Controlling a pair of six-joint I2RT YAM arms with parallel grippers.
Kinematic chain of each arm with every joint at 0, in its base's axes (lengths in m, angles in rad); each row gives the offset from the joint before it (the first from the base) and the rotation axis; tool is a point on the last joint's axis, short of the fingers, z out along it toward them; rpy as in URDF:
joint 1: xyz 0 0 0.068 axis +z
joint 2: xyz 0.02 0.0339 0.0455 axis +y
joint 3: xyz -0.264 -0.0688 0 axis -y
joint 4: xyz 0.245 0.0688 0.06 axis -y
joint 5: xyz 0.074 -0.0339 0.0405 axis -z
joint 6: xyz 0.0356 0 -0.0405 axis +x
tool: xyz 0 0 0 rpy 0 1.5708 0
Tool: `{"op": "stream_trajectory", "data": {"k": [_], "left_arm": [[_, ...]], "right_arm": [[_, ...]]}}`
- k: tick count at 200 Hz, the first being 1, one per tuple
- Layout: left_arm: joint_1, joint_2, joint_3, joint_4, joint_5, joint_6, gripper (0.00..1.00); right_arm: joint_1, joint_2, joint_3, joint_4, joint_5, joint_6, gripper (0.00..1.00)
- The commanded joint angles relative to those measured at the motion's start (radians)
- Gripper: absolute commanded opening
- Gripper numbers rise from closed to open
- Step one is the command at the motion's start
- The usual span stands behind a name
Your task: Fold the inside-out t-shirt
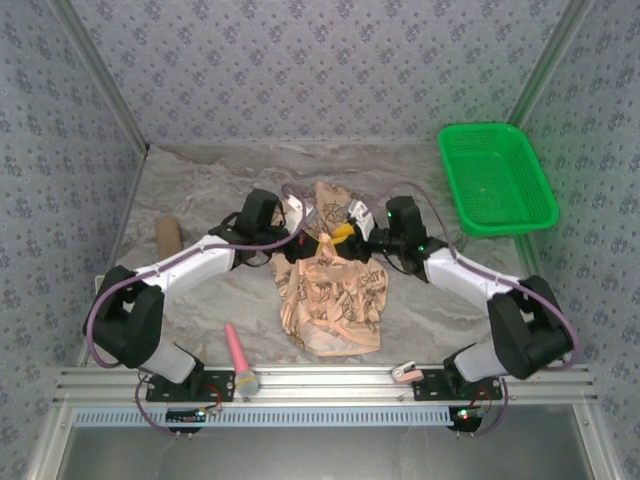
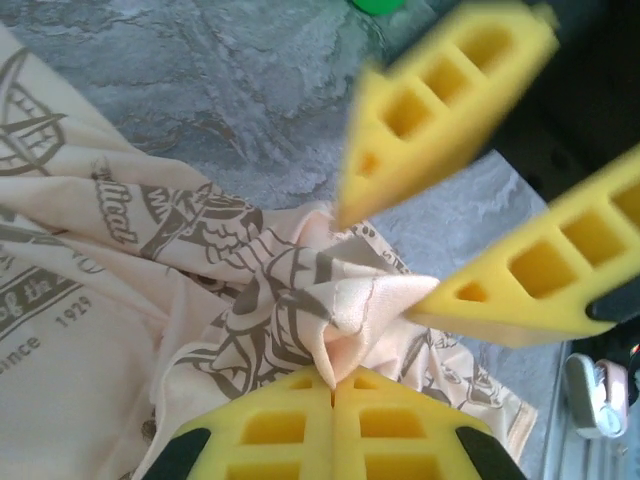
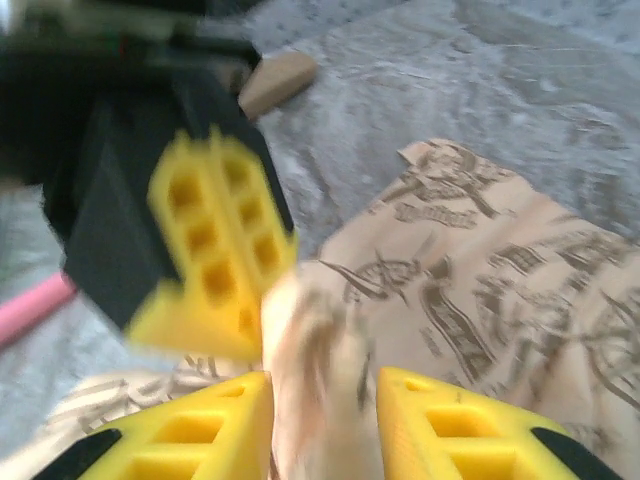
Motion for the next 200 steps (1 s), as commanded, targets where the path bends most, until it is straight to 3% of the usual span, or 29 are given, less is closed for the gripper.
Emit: {"op": "stream_trajectory", "data": {"k": [1, 23, 47, 112, 119, 131, 150, 158, 182, 200], "left_arm": [[0.048, -0.004, 0.068, -0.015, 0.075, -0.208, 0.0], [0.05, -0.004, 0.074, -0.005, 0.091, -0.32, 0.0], [0.048, 0.008, 0.082, 0.003, 0.133, -0.425, 0.0], [0.041, -0.018, 0.075, -0.035, 0.186, -0.511, 0.0], [0.041, -0.02, 0.072, -0.026, 0.202, -0.521, 0.0], [0.04, -0.024, 0.062, -0.007, 0.21, -0.53, 0.0], [0.052, -0.022, 0.066, -0.019, 0.181, -0.515, 0.0], [0.063, -0.014, 0.074, -0.035, 0.166, -0.504, 0.0], [0.104, 0.022, 0.088, -0.063, 0.117, -0.488, 0.0], [0.131, 0.056, 0.097, -0.064, 0.111, -0.489, 0.0]], "right_arm": [[0.034, -0.125, -0.122, 0.16, 0.167, -0.097, 0.36], [0.147, -0.184, -0.171, 0.12, 0.193, -0.269, 0.36], [0.246, -0.153, -0.183, 0.164, 0.342, -0.318, 0.36], [0.277, 0.008, -0.139, 0.201, 0.525, -0.456, 0.39], [0.278, 0.01, -0.133, 0.179, 0.501, -0.475, 0.31], [0.282, -0.004, -0.13, 0.11, 0.408, -0.536, 0.08], [0.292, -0.081, -0.141, -0.122, 0.172, -0.791, 0.0], [0.313, -0.117, -0.16, -0.191, 0.138, -0.914, 0.0], [0.438, -0.172, -0.196, -0.266, 0.359, -1.067, 0.0], [0.52, -0.158, -0.249, -0.169, 0.548, -1.138, 0.0]]}}
